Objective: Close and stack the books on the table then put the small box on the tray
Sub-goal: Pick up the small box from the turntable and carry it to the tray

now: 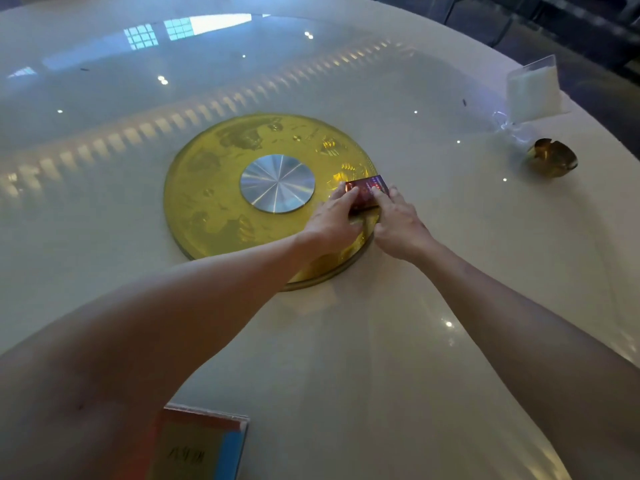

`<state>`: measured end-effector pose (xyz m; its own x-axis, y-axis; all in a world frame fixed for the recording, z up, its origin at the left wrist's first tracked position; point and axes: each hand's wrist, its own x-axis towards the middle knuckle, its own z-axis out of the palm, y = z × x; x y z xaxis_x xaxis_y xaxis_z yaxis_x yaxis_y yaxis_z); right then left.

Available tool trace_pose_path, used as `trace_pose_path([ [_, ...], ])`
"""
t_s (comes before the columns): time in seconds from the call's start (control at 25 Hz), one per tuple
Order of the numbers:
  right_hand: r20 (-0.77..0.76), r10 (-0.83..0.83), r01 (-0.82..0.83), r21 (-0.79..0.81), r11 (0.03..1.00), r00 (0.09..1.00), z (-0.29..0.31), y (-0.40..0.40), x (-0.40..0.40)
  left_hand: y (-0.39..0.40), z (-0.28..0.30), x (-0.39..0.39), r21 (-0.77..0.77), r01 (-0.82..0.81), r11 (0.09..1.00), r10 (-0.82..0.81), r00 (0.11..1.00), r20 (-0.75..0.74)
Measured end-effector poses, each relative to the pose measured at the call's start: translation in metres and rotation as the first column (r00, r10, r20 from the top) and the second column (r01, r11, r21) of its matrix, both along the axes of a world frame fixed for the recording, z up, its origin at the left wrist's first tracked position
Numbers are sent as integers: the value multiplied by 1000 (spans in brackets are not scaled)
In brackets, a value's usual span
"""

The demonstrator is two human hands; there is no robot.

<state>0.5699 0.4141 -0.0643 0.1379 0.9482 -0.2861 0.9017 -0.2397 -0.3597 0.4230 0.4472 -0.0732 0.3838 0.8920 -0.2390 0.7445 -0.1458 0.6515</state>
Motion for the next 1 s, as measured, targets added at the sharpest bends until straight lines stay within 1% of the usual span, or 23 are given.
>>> trace_pose_path([
  [0.04,19,16,-16,-25,1000,1000,-1,3,0,4,-3,4,5,44,999,-44,998,-35],
  [0.12,68,44,-39,-73,997,997,-7,4,-1,7,-8,7,28,83,996,-79,992,-101],
  [0.16,93,51,-45,-56,997,994,-10,3,-1,5,-9,6,42,82,996,-77,990,-120],
  [0.2,101,49,-49,1,999,994,-14,0,-1,2,-11,1,58,77,995,-69,990,-125],
  [0.24,76,39,-46,89,995,996,-17,-5,-2,-4,-13,-3,84,66,994,-56,992,-109],
  [0.28,10,16,-17,188,982,1000,-19,-10,-4,-10,-14,-8,112,49,993,-42,997,-64],
  [0.32,-81,-28,48,263,964,996,-20,-15,-8,-15,-13,-11,122,23,992,-24,1000,7],
  [0.36,-157,-77,120,291,949,985,-18,-20,-15,-20,-11,-14,111,-14,994,5,997,80],
  [0.4,-208,-127,183,281,942,970,-15,-27,-22,-26,-8,-18,76,-64,995,53,989,141],
  [0.48,-263,-215,277,227,934,941,-13,-42,-38,-36,-3,-27,-15,-195,981,194,956,221],
  [0.56,-336,-278,351,178,919,900,-11,-60,-51,-46,2,-39,-116,-328,937,348,902,257],
  [0.64,-450,-325,410,104,906,832,-2,-84,-65,-62,10,-62,-245,-401,883,460,841,285],
  [0.72,-533,-350,431,30,902,770,10,-105,-80,-81,18,-83,-346,-401,848,507,803,312],
  [0.84,-608,-332,396,-32,918,721,32,-134,-109,-112,34,-122,-349,-382,856,498,792,354],
  [0.92,-623,-331,379,-60,924,709,51,-153,-131,-134,50,-149,-342,-396,852,508,784,357],
  [1.0,-624,-316,359,-60,931,715,74,-174,-155,-159,71,-178,-361,-418,833,540,758,367],
])
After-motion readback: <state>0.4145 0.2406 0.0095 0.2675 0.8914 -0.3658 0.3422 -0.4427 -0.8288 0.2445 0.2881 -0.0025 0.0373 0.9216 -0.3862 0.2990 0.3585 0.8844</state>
